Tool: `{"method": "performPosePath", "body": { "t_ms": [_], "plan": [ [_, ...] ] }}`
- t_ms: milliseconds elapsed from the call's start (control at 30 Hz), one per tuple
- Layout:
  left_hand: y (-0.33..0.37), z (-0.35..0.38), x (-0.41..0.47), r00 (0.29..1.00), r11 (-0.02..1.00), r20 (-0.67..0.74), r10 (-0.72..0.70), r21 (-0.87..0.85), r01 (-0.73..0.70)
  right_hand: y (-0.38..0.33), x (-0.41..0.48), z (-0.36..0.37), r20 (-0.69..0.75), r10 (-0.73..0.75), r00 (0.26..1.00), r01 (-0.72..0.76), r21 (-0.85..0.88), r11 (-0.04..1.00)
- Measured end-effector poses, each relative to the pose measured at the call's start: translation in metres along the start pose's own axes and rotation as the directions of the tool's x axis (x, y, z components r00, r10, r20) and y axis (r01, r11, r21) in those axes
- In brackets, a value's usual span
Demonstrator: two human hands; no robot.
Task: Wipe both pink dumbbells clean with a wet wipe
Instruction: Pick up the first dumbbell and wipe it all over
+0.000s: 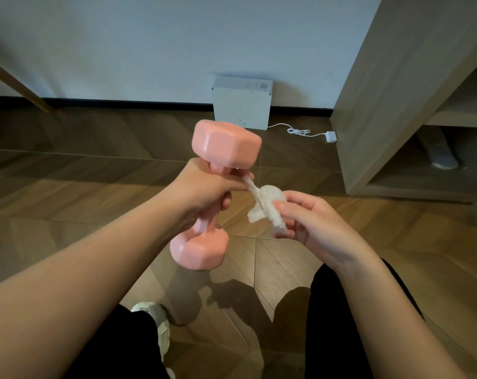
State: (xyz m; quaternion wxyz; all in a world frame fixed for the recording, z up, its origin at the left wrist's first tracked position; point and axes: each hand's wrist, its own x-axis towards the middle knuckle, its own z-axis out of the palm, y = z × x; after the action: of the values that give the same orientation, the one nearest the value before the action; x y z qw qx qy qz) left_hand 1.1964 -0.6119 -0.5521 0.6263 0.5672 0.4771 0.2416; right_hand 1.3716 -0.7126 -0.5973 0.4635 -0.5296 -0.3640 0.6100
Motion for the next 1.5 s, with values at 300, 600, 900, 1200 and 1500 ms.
{"method": "performPosePath", "body": {
  "t_ms": [300,600,900,1200,1500],
  "plan": [
    [0.000,-0.005,0.004,0.997,0.993,-0.025,-0.075,-0.094,0.073,0.004,0.003,-0.004,-0.163,-0.019,0.986,0.029,0.062,0.998],
    [0.003,-0.002,0.003,0.980,0.959,0.020,-0.196,-0.206,0.195,0.001,-0.002,0.006,-0.240,-0.242,0.940,0.249,-0.003,0.969],
    [0.009,0.007,-0.003,0.974,0.966,0.079,-0.214,-0.131,0.223,0.005,-0.005,0.016,-0.239,-0.349,0.906,0.251,-0.359,0.899],
    [0.001,0.011,-0.003,0.958,0.965,0.133,-0.256,0.091,0.245,-0.004,-0.012,0.021,-0.106,-0.399,0.911,0.356,-0.287,0.889],
    [0.007,-0.007,0.007,0.984,0.984,-0.026,-0.175,-0.050,0.173,-0.006,-0.012,-0.005,-0.042,-0.246,0.968,0.243,-0.068,0.968]
  ]
}}
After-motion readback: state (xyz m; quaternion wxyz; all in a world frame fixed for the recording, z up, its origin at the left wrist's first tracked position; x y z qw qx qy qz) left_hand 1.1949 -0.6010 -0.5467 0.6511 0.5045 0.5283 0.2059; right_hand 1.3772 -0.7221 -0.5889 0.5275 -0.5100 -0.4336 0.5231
